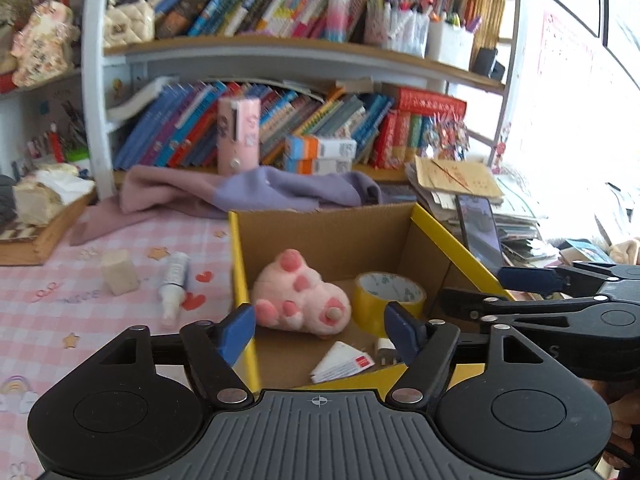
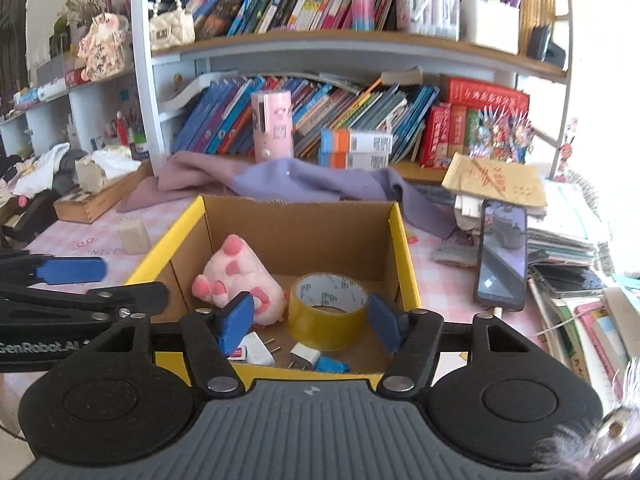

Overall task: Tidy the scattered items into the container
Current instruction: 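Withdraw both open tools up and away from the yellow box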

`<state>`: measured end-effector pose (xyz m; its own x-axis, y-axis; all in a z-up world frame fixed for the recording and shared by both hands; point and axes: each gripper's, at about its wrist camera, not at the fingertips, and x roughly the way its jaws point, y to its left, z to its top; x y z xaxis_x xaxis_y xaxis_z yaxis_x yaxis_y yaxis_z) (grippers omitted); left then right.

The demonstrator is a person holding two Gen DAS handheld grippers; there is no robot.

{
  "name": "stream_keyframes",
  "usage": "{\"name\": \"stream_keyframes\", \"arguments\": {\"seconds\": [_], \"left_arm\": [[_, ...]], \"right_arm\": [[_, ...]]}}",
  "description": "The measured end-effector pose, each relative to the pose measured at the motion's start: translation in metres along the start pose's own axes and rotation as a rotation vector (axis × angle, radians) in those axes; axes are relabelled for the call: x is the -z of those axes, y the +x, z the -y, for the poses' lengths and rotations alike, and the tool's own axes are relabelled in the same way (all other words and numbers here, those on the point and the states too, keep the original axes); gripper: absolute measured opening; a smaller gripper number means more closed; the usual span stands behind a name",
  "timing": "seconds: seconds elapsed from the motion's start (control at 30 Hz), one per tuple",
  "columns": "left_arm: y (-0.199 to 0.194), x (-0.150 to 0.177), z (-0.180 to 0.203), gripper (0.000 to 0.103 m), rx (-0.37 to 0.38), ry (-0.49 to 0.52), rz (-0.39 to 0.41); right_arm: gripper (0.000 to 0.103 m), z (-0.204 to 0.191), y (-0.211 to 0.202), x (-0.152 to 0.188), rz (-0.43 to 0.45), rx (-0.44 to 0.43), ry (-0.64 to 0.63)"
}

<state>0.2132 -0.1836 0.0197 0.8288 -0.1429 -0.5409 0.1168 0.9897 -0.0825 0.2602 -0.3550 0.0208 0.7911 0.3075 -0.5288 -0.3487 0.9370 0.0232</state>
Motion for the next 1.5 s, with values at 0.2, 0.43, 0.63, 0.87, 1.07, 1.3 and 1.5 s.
{"name": "stream_keyframes", "arguments": {"seconds": [0.2,0.43,0.63,0.87,1.07,1.3,1.5], "left_arm": [[-0.033,0.010,-0.022,0.081,0.014,-0.012,0.038],[-0.063,0.022,-0.060,0.082,0.026,0.003,0.051],[-0.093,0.038,-0.105,0.082,0.027,-0.031,0.051],[-0.123,0.054,-0.149,0.082,0.047,-0.087,0.072],[-0.140,0.070,-0.178,0.083,0.067,-0.109,0.062],[-0.155,0.085,-0.205,0.083,0.074,-0.108,0.028],[-0.165,0.095,-0.227,0.083,0.053,-0.109,0.013]], "right_arm": [[0.067,-0.019,-0.033,0.007,0.069,0.073,0.029],[0.072,-0.056,-0.056,0.015,0.108,0.155,0.090],[0.075,-0.100,-0.075,0.022,0.137,0.221,0.104],[0.080,-0.161,-0.097,0.035,0.151,0.271,0.041],[0.080,-0.198,-0.107,0.052,0.108,0.285,0.029],[0.082,-0.237,-0.110,0.069,0.056,0.258,0.028],[0.083,-0.266,-0.103,0.072,0.026,0.214,0.020]]}}
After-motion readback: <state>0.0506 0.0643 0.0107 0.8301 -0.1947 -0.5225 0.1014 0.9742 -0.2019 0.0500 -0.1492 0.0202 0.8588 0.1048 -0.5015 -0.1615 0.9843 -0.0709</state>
